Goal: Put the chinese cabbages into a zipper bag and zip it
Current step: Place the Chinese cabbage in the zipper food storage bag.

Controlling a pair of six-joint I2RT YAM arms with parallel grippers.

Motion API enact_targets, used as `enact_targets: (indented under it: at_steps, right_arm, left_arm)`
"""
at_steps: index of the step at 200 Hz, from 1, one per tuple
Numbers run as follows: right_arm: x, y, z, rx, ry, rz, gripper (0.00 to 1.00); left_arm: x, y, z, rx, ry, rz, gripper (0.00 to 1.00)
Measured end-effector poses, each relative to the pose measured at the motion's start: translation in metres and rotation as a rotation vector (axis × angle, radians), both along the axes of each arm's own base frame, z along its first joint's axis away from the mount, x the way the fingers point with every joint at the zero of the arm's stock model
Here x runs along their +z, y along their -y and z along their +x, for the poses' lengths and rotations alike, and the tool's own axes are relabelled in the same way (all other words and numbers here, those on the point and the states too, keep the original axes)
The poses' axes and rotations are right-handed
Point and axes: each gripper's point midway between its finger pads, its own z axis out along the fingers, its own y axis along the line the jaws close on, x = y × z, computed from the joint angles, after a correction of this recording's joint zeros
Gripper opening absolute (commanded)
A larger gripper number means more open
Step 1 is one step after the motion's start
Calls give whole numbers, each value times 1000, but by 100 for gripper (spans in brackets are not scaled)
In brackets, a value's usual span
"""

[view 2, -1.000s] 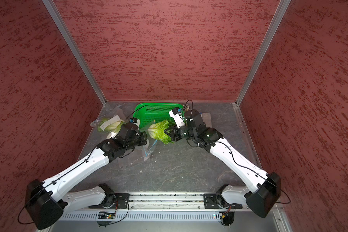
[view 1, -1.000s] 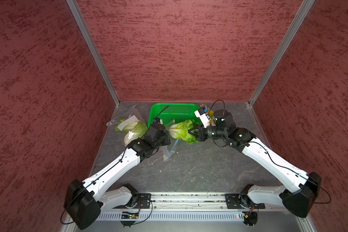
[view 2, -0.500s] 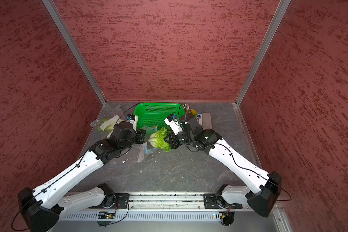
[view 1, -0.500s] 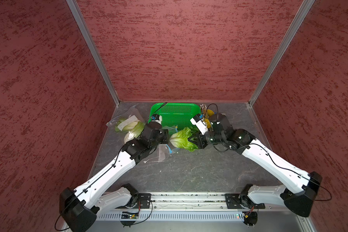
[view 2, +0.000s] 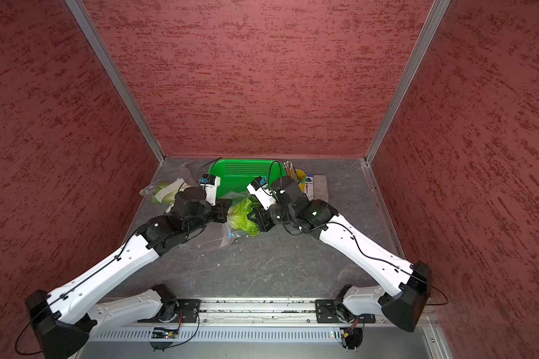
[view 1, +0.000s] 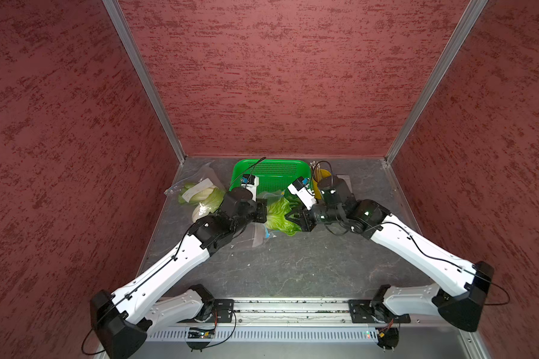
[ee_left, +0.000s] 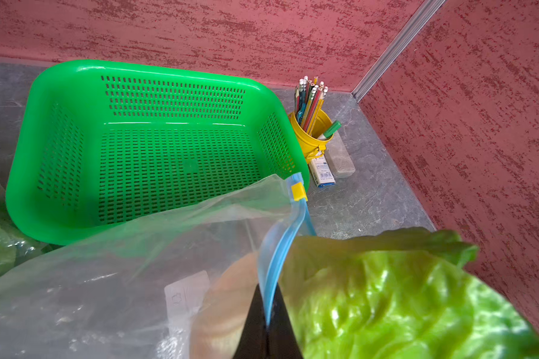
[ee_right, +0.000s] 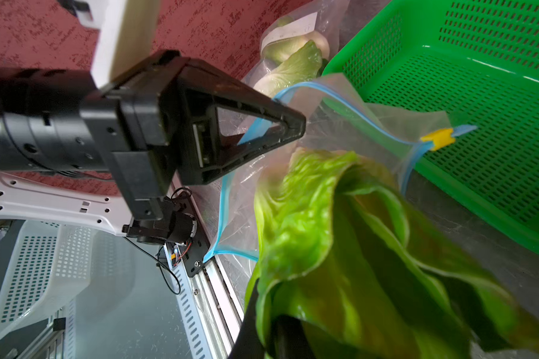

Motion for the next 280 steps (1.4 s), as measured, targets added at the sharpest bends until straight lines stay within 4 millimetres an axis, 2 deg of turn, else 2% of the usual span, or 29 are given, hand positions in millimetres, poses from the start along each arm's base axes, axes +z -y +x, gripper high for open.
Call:
enact_targets:
  at_steps: [21, 82, 148, 187, 242, 262, 280]
  right_arm:
    - [-4, -4, -1, 9, -6, -6, 0]
    - [4, -15, 5, 17, 17, 46, 0]
    - [25, -16, 13, -63, 36, 177, 0]
    - [16, -24, 19, -80, -1, 185, 0]
    - [35, -24, 24, -138, -19, 273, 0]
    - [30, -27, 21, -123, -50, 289, 0]
    - [16, -33, 24, -116, -75, 264, 0]
  left_arm:
    - [4, 7, -2, -33, 8, -19, 0]
    - [17, 18, -6, -80, 44, -61, 0]
    - [39, 7, -8, 7, 53, -186, 0]
    - [36, 3, -6, 61, 19, -232, 0]
    - [39, -1, -7, 104, -8, -284, 0]
    - [42, -1, -8, 103, -8, -305, 0]
    - [45, 1, -8, 97, -8, -322, 0]
